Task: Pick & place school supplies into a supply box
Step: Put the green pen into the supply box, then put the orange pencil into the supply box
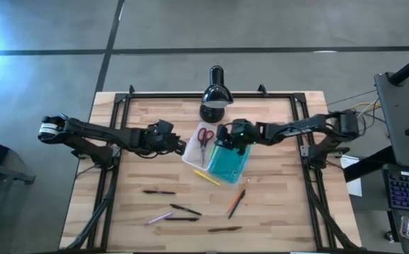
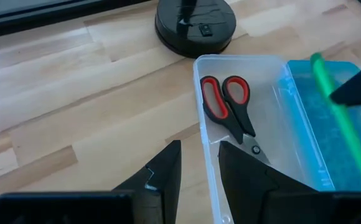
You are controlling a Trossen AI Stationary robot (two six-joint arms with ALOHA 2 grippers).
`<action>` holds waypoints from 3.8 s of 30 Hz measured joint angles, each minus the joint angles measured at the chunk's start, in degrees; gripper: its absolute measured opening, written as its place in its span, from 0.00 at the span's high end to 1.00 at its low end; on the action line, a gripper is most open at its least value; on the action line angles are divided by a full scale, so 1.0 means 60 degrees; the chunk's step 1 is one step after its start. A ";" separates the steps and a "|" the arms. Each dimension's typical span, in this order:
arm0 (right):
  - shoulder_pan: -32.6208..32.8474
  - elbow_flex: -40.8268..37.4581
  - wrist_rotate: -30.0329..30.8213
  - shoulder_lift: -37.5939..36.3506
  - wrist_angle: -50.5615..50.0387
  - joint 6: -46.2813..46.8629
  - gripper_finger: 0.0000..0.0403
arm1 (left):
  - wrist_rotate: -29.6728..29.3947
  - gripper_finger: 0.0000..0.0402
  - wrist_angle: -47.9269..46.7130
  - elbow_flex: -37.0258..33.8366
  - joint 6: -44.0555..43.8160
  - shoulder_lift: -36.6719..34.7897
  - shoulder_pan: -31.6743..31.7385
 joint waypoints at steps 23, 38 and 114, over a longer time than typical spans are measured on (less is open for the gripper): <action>0.0582 0.2208 -0.0011 0.0626 -0.2727 -0.4568 0.52 | 0.0496 0.77 -0.0079 -0.0091 0.1361 0.0004 0.0004; 0.3123 0.3486 -0.0010 -0.0609 -1.1259 -1.2747 0.59 | 0.0490 0.77 0.0022 -0.0300 0.2709 0.0004 -0.0002; 0.4376 0.1550 0.1699 -0.1608 -1.0344 -1.7964 0.97 | 0.0496 0.77 0.0638 -0.0678 0.0888 0.0004 0.0015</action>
